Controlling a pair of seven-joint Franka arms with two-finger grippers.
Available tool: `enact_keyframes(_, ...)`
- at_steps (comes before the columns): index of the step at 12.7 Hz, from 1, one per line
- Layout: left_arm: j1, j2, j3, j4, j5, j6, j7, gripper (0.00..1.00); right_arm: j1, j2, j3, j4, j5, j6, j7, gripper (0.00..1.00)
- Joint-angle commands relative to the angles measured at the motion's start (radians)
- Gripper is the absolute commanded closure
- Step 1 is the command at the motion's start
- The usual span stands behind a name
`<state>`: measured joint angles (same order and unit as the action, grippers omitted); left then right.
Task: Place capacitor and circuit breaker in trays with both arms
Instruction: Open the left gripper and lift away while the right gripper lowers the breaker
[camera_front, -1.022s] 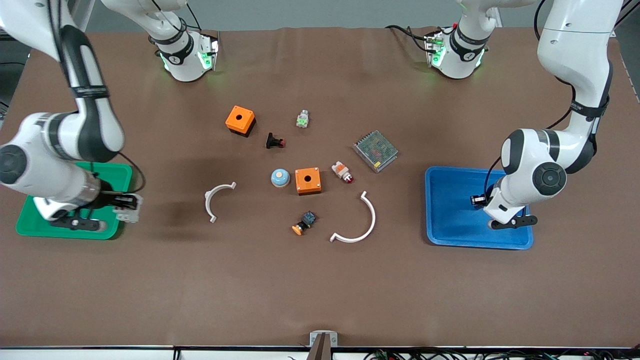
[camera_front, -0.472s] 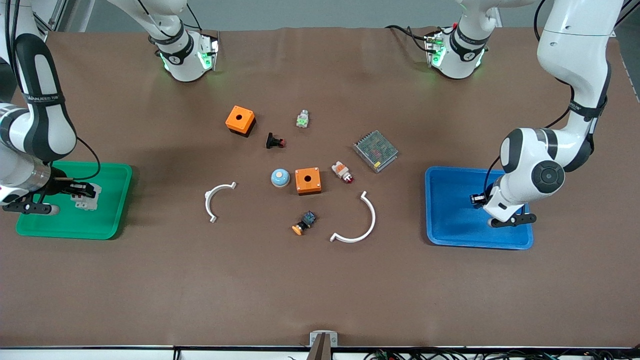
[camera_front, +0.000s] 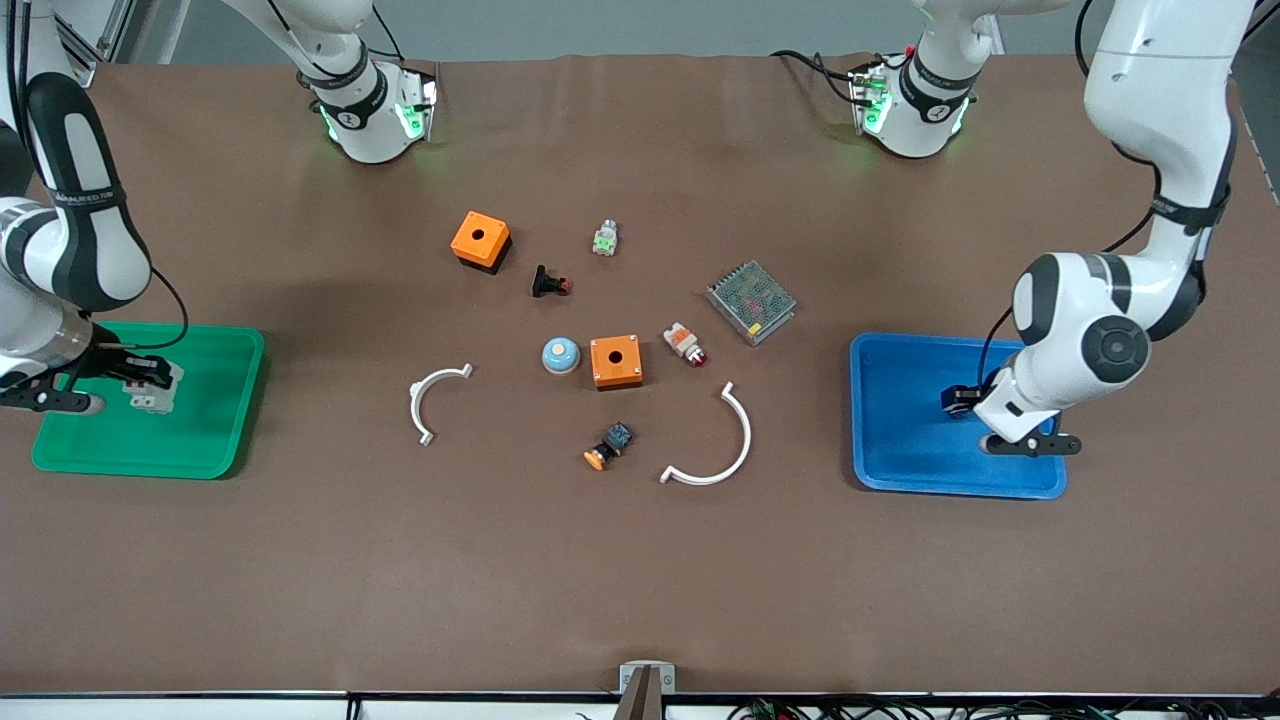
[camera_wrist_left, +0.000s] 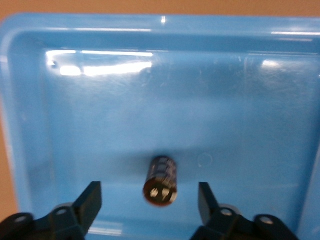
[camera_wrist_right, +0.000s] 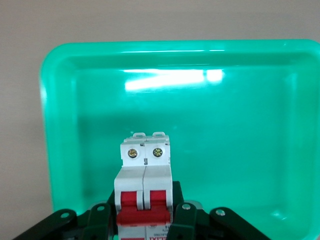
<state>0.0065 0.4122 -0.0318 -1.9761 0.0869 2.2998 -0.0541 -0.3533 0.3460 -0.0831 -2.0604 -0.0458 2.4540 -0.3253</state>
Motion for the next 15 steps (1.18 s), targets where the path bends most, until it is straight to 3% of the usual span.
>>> enact_keyframes(1, 0.021, -0.189, -0.011, -0.021, -0.018, -0.153, 0.028, 0.01, -0.061, 0.042, 0.022, -0.010, -0.019, 0.086, -0.058, 1.00)
enact_keyframes(7, 0.036, -0.443, -0.011, 0.019, -0.102, -0.393, 0.027, 0.01, -0.069, 0.082, 0.026, -0.004, -0.008, 0.092, -0.058, 1.00)
enact_keyframes(11, 0.032, -0.452, -0.011, 0.241, -0.133, -0.650, 0.005, 0.01, -0.075, 0.094, 0.026, 0.000, -0.008, 0.094, -0.058, 0.99)
enact_keyframes(15, 0.027, -0.451, -0.011, 0.358, -0.133, -0.711, 0.000, 0.01, -0.076, 0.099, 0.026, 0.003, -0.008, 0.094, -0.060, 0.96)
